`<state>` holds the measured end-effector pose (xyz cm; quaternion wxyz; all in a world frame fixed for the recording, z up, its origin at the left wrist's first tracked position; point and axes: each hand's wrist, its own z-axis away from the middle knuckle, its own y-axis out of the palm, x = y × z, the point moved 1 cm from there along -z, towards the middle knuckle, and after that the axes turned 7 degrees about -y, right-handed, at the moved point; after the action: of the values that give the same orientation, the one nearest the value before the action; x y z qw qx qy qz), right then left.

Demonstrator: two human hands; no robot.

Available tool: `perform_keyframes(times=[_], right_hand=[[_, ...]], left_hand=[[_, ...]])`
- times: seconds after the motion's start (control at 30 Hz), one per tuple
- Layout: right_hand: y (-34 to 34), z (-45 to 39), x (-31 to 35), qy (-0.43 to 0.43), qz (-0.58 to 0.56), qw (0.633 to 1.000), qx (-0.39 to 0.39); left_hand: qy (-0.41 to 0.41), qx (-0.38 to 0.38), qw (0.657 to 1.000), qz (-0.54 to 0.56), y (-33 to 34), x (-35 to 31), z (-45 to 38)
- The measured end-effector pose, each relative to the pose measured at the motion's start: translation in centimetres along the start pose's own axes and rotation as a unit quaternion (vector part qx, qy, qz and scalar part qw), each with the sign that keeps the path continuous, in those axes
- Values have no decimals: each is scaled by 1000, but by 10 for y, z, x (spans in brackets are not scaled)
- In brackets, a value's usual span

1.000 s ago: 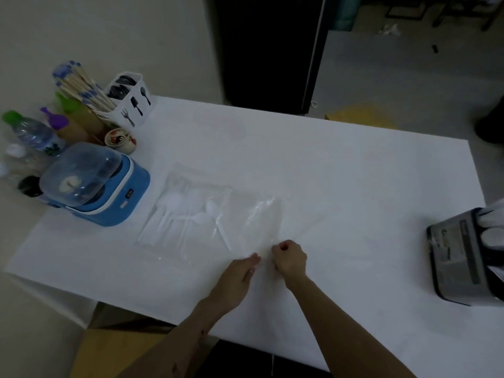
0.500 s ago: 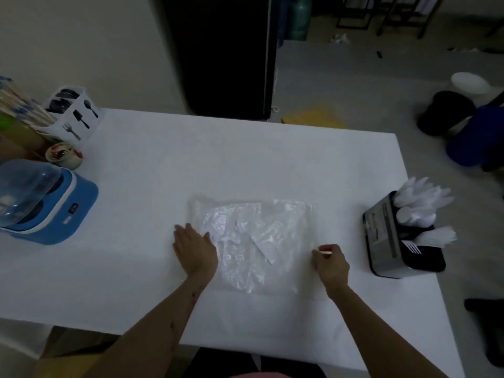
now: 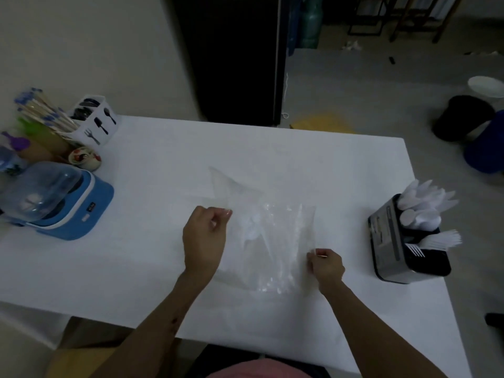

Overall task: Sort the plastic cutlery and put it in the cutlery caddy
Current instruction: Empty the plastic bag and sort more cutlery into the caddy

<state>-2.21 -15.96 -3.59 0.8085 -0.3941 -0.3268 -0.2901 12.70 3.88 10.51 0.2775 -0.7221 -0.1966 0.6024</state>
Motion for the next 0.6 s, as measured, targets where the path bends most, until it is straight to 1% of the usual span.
perform_keyframes(times=[0.17,0.27,0.33,0.4,0.5,0.6], right_hand=[[0,0,-6,13,-28,999,20],[2,-2,-8,27,-51,997,47],[2,-3,-10,43,-64,995,58],[2,-6,-10,51,-64,996,47],[2,-9,-10,49,-47,997,26],[2,-6,-7,46,-25,999,0]], left_hand=[[36,-24,999,31,-27,-43,0],[67,-25,997,32,-26,-52,-3],[58,-3,998,-1,-20,-44,-8],[54,6,998,-17,-15,-37,-13],[90,-10,995,-45,-15,-42,-11],[153,-38,977,-142,-19,-47,-15]])
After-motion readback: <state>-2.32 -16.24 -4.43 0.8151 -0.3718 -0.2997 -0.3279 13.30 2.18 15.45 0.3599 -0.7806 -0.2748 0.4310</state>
